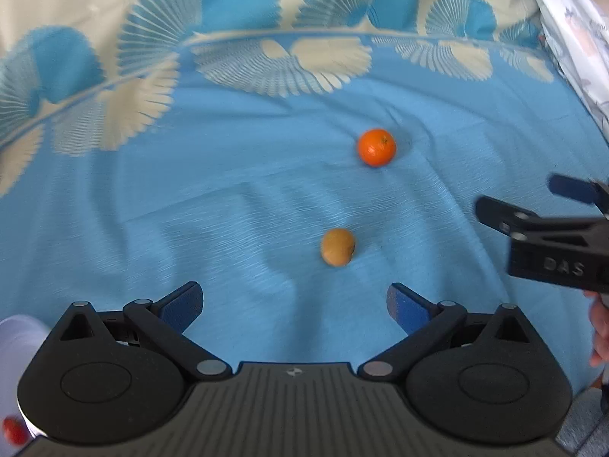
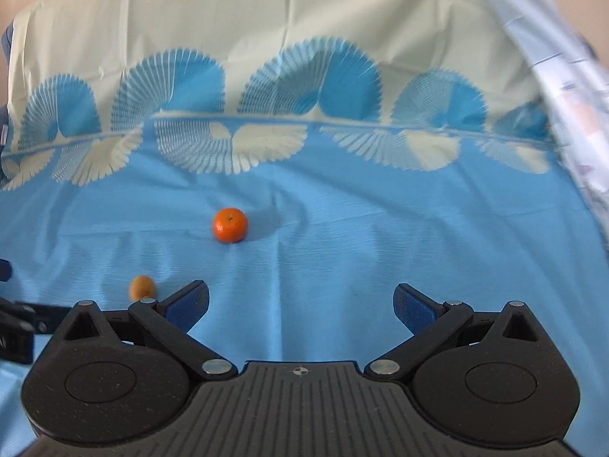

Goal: Organize fruits
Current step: 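Grasp the small yellow-brown fruit with the left gripper while the right gripper grasps the mandarin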

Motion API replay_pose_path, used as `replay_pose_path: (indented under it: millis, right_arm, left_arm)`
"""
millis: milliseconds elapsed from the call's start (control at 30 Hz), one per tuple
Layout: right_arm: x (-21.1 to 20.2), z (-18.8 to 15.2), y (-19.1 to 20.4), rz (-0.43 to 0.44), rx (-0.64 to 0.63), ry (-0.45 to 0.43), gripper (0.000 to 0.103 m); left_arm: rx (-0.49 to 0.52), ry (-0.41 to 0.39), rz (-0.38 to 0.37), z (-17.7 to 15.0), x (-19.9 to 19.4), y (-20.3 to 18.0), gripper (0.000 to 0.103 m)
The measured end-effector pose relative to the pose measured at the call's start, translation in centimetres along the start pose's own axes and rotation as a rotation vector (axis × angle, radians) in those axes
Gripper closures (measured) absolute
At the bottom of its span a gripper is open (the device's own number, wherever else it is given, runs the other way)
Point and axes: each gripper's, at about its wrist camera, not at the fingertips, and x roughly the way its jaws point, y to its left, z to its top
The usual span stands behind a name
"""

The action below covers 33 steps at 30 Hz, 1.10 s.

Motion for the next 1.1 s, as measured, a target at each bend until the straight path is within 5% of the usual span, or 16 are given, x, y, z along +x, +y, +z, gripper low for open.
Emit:
replay_pose_path:
  millis: [167,333,400,433,467,500,533,567,800,1100]
  right_arm:
    - [7.8,1.7,0.9,0.088,-0.133,0.020,0.001]
    - [13.4,2.8,2.9,0.161,-0.177,0.055,0.001]
    - [13.9,2.7,3.3,0.167,-0.196,-0.007,0.001]
    - [14.0,2.7,3.3,0.170,-0.192,-0.016,0.001]
    - [14.1,2.8,3.3,0.170,-0.188,-0.018,0.003]
    - [13.9,2.7,3.2,0.171,-0.189,-0.028,0.022]
    - [13.5,2.6,3.2,0.186,-0.198,-0.045,0.037]
    - [13.1,2.6,3.2,0.208,-0.212,-0.050,0.068]
    - [9.5,3.2,1.9,0.089,-0.087,0.000,0.067]
    - [-7.8,2.5,3.2,0.073,-0.017,-0.158,0.066]
  left_arm:
    - [0.080,0.037,0.001,1.4,5.9,-0.4,0.000]
    - [0.086,0.007,-0.049,1.9,6.8,0.4,0.000]
    - [0.078,-0.004,-0.051,2.0,6.7,0.4,0.003]
    - [0.071,-0.020,-0.060,1.9,6.3,0.4,0.019]
    - [0.082,-0.041,-0.071,1.8,5.3,0.2,0.050]
    - [0.098,-0.046,-0.084,1.8,4.7,0.0,0.071]
    - [0.098,-0.042,-0.095,2.0,4.2,-0.1,0.076]
    - [0.077,-0.051,-0.113,2.0,3.6,0.0,0.076]
    - [0.023,-0.119,-0.087,1.8,-3.1,1.0,0.075]
    - [-0.083,-0.185,0.030,-4.4,-18.1,6.0,0.075]
